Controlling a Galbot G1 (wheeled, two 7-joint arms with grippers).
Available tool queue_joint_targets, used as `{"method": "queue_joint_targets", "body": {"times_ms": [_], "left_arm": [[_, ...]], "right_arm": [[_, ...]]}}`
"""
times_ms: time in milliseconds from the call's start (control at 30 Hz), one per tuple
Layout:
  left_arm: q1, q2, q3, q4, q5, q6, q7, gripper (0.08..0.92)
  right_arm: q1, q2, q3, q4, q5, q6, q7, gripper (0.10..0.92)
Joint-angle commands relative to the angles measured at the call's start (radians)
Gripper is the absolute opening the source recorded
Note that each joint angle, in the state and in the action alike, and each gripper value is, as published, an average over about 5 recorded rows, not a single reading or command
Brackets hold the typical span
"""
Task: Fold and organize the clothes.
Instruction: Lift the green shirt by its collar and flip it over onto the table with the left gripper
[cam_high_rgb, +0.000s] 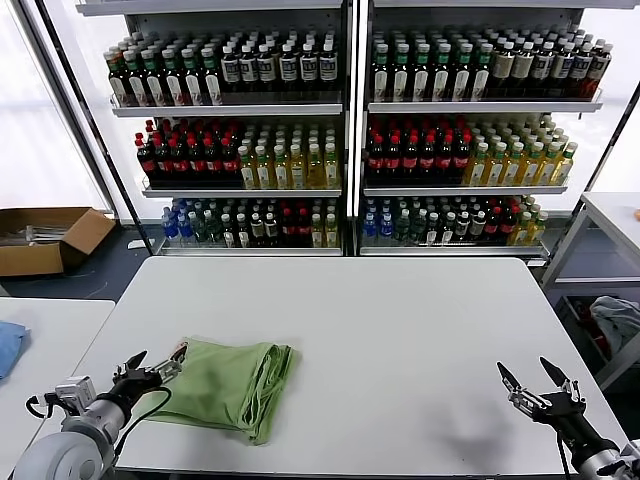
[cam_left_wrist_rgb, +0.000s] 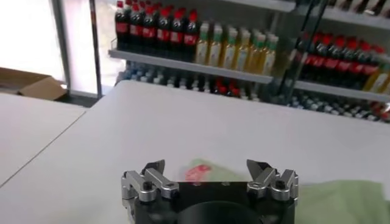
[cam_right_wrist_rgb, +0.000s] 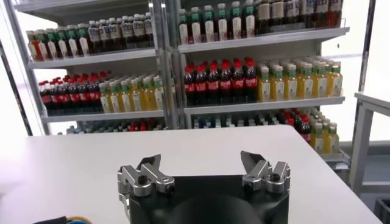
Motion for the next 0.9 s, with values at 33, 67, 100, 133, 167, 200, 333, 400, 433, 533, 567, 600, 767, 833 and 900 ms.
{"method": "queue_joint_targets", "body": {"times_ms": [33, 67, 100, 133, 167, 200, 333, 400, 433, 533, 567, 600, 767, 833, 900], "left_arm": [[-0.035, -0.031, 0.03, 0.128, 0.056, -0.001, 0.034, 0.823], [-0.038, -0.039, 0.038, 0.129, 0.059, -0.001, 0.034, 0.823], [-0.042, -0.046, 0.046, 0.132, 0.066, -0.002, 0.033, 0.823], [-0.045, -0.052, 0.053, 0.134, 0.072, -0.002, 0.033, 0.823], [-0.047, -0.057, 0.059, 0.137, 0.079, -0.003, 0.033, 0.823], [-0.049, -0.062, 0.065, 0.139, 0.085, -0.005, 0.032, 0.823], [-0.048, -0.079, 0.081, 0.14, 0.102, -0.008, 0.033, 0.823], [-0.047, -0.086, 0.086, 0.14, 0.106, -0.009, 0.034, 0.823], [-0.046, -0.089, 0.088, 0.141, 0.108, -0.011, 0.034, 0.823], [-0.04, -0.095, 0.093, 0.137, 0.11, -0.016, 0.034, 0.823], [-0.037, -0.097, 0.094, 0.133, 0.109, -0.017, 0.034, 0.817], [-0.034, -0.1, 0.096, 0.13, 0.109, -0.018, 0.034, 0.802], [-0.024, -0.121, 0.105, 0.118, 0.116, -0.028, 0.026, 0.68], [-0.022, -0.13, 0.106, 0.119, 0.12, -0.036, 0.016, 0.619], [-0.02, -0.136, 0.105, 0.12, 0.122, -0.046, 0.006, 0.559]], "right_arm": [[0.003, 0.0, -0.002, -0.002, 0.0, -0.002, 0.001, 0.823], [0.004, -0.001, -0.002, -0.002, 0.0, -0.003, 0.001, 0.823], [0.005, -0.002, -0.002, -0.002, 0.0, -0.003, 0.001, 0.823], [0.005, -0.003, -0.002, -0.003, 0.0, -0.003, 0.001, 0.823], [0.006, -0.004, -0.001, -0.003, 0.001, -0.003, 0.001, 0.823], [0.006, -0.005, 0.001, -0.005, 0.001, -0.003, 0.001, 0.823], [0.005, -0.01, 0.008, -0.012, 0.005, -0.002, 0.001, 0.823], [0.004, -0.011, 0.011, -0.013, 0.006, -0.002, 0.0, 0.823], [0.004, -0.011, 0.011, -0.014, 0.007, -0.002, 0.0, 0.823], [0.004, -0.01, 0.012, -0.014, 0.008, -0.002, 0.0, 0.823], [0.005, -0.01, 0.012, -0.014, 0.008, -0.002, 0.0, 0.823], [0.005, -0.01, 0.012, -0.014, 0.007, -0.002, 0.0, 0.823], [0.009, -0.009, 0.01, -0.014, 0.007, -0.002, 0.0, 0.823], [0.009, -0.01, 0.01, -0.014, 0.007, -0.002, 0.001, 0.823], [0.008, -0.011, 0.012, -0.013, 0.007, -0.002, 0.0, 0.823]]}}
